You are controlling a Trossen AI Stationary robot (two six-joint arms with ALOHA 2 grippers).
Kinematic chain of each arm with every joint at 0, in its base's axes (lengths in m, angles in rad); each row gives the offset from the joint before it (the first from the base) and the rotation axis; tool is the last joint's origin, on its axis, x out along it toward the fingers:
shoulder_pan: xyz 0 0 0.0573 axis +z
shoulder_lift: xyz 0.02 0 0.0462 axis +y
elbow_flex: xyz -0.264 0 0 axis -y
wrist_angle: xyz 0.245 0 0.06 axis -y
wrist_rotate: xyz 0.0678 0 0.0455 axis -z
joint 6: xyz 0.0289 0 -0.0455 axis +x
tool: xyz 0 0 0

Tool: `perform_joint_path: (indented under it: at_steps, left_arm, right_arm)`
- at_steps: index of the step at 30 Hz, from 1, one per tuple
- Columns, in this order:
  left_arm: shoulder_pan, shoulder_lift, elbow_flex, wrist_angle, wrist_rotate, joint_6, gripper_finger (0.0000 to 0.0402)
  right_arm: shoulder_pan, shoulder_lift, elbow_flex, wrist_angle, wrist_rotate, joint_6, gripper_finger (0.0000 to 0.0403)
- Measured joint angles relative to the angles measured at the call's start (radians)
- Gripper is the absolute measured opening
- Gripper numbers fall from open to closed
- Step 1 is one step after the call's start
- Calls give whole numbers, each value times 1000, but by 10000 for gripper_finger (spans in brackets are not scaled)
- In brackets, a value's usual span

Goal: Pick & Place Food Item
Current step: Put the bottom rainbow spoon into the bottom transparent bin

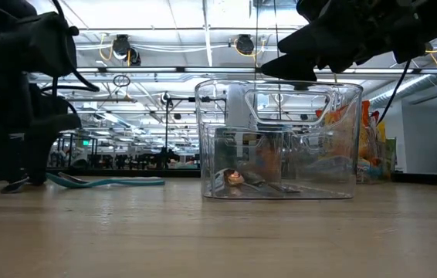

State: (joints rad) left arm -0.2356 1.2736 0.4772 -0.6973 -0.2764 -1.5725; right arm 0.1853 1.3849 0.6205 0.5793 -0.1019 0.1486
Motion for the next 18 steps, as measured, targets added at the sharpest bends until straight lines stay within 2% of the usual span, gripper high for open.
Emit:
perform_joint_path:
  at_steps: [6, 10, 14, 18]
  left_arm:
    - [0, 1, -2, 0, -22, 84, 80]
    - [2, -1, 9, -16, -7, 224, 15]
    - [2, -42, 37, -68, -28, 275, 14]
    - [-25, -101, 87, -62, -142, 338, 6]
  right_arm:
    - [0, 0, 0, 0, 0, 0, 212]
    - [0, 0, 0, 0, 0, 0, 212]
    - [0, 0, 0, 0, 1, -3, 212]
    - [0, 0, 0, 0, 1, -3, 212]
